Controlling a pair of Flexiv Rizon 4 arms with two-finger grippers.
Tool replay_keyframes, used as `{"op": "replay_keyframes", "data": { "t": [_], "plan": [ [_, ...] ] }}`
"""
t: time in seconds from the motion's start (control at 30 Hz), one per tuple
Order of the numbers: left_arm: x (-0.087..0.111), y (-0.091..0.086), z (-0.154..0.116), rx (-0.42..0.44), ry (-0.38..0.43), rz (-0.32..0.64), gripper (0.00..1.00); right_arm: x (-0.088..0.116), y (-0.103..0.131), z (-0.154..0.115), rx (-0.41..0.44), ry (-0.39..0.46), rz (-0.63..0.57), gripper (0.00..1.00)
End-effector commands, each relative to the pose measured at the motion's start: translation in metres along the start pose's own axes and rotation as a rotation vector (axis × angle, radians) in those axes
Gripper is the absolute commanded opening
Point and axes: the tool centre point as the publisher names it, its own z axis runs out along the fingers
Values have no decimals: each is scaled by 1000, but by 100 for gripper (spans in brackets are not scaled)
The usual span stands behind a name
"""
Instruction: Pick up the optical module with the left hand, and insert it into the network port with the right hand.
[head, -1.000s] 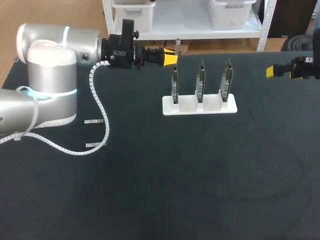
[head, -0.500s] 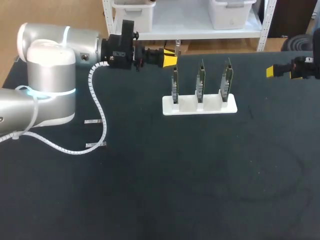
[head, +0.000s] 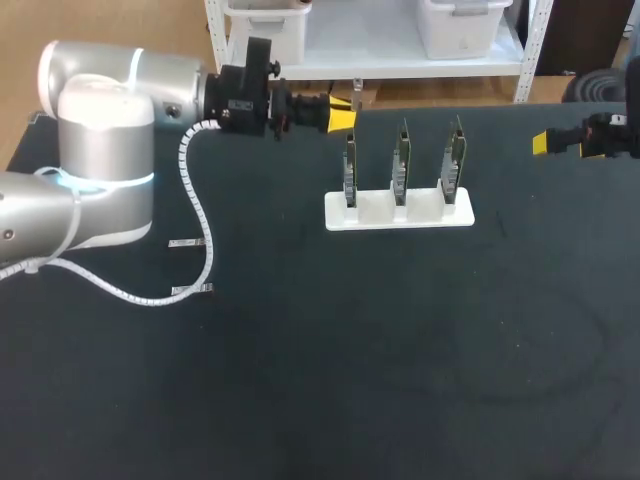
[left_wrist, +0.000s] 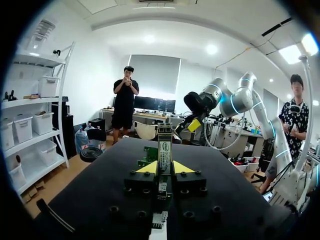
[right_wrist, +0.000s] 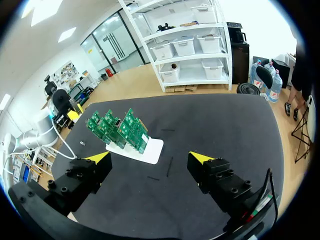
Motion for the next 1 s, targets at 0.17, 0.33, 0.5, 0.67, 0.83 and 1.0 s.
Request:
{"op": "replay_keyframes", "data": {
  "t": [0.17, 0.33, 0.5, 0.67, 0.83, 1.0],
  "plan": [
    [0, 4, -1, -5, 0, -4, 0, 0, 1, -1, 5, -1, 1, 100],
    [0, 3, -3, -7, 0, 1, 0, 0, 1, -1, 5, -1, 1, 100],
    [0, 3, -3, -7, 0, 1, 0, 0, 1, -1, 5, -1, 1, 100],
    [0, 3, -3, -7, 0, 1, 0, 0, 1, -1, 5, -1, 1, 100],
    [0, 3, -3, -7, 0, 1, 0, -9, -7, -3, -92, 29, -129, 100],
    [0, 3, -3, -7, 0, 1, 0, -43, -4, 2, -186, 48, -317, 100]
  ]
}}
